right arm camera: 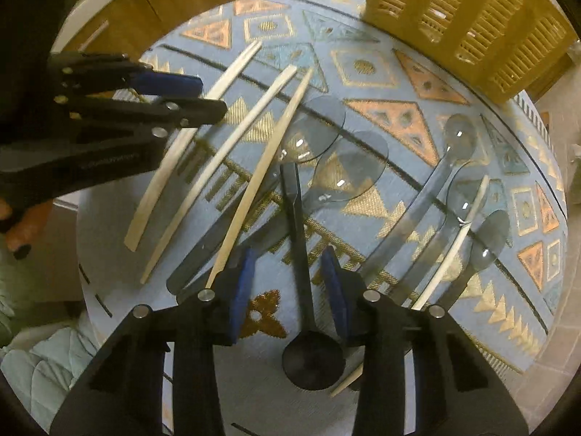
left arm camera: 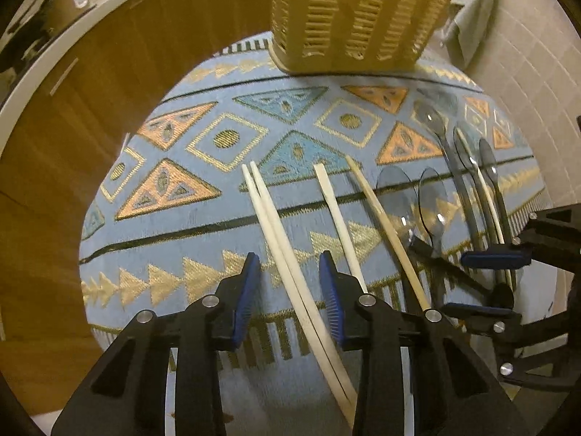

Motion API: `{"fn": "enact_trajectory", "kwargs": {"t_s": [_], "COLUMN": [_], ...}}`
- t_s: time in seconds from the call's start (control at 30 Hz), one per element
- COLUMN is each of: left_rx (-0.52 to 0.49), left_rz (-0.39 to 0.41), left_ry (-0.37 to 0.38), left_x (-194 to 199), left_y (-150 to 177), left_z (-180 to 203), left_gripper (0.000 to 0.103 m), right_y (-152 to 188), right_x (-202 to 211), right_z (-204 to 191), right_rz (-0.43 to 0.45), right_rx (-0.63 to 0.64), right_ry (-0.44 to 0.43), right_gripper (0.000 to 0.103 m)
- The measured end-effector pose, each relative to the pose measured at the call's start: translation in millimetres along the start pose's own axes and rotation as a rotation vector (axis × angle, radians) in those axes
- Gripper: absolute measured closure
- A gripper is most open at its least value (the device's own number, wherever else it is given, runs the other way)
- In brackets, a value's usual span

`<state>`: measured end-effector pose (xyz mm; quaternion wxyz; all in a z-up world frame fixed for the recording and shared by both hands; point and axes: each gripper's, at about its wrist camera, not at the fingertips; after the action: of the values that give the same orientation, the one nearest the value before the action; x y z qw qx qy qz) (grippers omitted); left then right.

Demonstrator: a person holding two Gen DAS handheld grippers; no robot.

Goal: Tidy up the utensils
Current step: 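Lower left tool and grasp the chopstick pair while right tool grasps the black spoon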

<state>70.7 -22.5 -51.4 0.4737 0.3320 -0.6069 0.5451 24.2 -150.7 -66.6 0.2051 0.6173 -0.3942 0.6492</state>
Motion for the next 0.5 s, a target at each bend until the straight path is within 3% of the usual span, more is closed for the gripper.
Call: {"fn": "enact_trajectory", "kwargs": {"t_s": [0.07, 0.17, 0.3, 0.33, 0.43, 0.5], "left_rx": [0.002, 0.006, -0.007, -0.024, -0.081, -0.094], "left_rz": [-0.031, -0.055, -0.085, -0.090, -0.091, -0.090], "left_ry": [0.021, 0.035, 0.000, -0.023, -0.102, -0.098], "left_x": [0.3, 1.0, -1.7, -2.5, -4.7, -4.6], "left_y": [-3.6, -1.8, -6.8, -7.3, -8.9, -10.2], "left_z": [-1.5, -3.7, 0.2, 5.8, 19.5, 24.4], "left_gripper": [0.072, 0.073, 0.074, 0.074, 0.090, 0.091], "right_y": [-2.2, -4.0, -8.2, -9.4, -6.2, -5.6], "right_x": [0.4, -4.0, -6.1, -6.9, -5.7, -3.2], "right_z": [-2.6, -4.2, -5.7, -6.4, -2.8, -2.2], "right_rz": [-0.018, -0.051, -0.062, -0.063, -0.070, -0.057], "right_rx": [0.018, 0.031, 0.054, 0.055, 0.046, 0.045], "right_ry": [0.015, 0.016, 0.029, 0.034, 0.009, 0.013], "right_gripper": [0.068, 0.077, 0.083, 0.089, 0.098, 0.098]}}
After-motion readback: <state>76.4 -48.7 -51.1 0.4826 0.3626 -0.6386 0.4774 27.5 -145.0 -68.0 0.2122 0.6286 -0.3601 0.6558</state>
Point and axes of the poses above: each gripper's, at about its wrist camera, not at the fingertips, and x roughly against the way its jaws point, z to its right, y to its underside, and after that the axes turned 3 degrees about x, right-handed
